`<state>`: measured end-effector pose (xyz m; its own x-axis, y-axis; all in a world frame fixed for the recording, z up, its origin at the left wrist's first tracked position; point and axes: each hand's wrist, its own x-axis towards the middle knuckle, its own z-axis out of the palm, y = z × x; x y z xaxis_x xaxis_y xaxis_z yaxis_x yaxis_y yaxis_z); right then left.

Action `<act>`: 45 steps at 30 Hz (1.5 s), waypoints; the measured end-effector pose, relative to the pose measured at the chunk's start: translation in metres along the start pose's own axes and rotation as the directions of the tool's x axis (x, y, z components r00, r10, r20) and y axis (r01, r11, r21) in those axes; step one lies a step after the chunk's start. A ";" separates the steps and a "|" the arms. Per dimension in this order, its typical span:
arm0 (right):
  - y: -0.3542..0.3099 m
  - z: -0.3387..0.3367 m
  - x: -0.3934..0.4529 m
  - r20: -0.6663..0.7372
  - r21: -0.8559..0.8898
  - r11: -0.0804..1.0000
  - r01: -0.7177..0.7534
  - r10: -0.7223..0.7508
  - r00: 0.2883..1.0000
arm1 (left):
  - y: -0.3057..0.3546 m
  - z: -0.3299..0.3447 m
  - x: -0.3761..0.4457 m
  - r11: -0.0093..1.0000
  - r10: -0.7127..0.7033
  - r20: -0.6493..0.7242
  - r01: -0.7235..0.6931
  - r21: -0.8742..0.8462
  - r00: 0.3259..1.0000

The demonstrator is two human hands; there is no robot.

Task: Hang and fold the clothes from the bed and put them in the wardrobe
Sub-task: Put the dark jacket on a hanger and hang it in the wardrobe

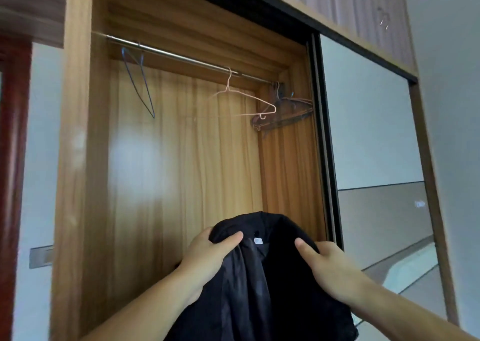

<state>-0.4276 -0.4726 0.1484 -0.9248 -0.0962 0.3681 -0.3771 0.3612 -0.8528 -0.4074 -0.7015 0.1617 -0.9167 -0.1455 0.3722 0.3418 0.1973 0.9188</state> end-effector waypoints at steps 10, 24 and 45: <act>-0.069 0.020 0.131 0.123 0.076 0.973 0.219 -0.227 0.966 | 0.032 0.002 0.059 0.952 0.255 0.049 -0.260 0.164 0.966; -0.145 0.068 0.278 0.165 -0.262 0.685 0.680 -0.662 0.731 | 0.006 -0.001 0.219 0.911 0.366 -0.027 -0.352 0.216 0.930; -0.134 0.039 0.523 0.021 -0.300 0.454 0.839 -0.876 0.481 | 0.029 0.006 0.415 0.686 0.609 -0.362 -0.239 0.687 0.706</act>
<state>-0.8626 -0.6076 0.4408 -0.1158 -0.3824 0.9167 -0.9317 0.3616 0.0331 -0.7788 -0.7508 0.3421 -0.3641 -0.3332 0.8697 0.3114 0.8365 0.4509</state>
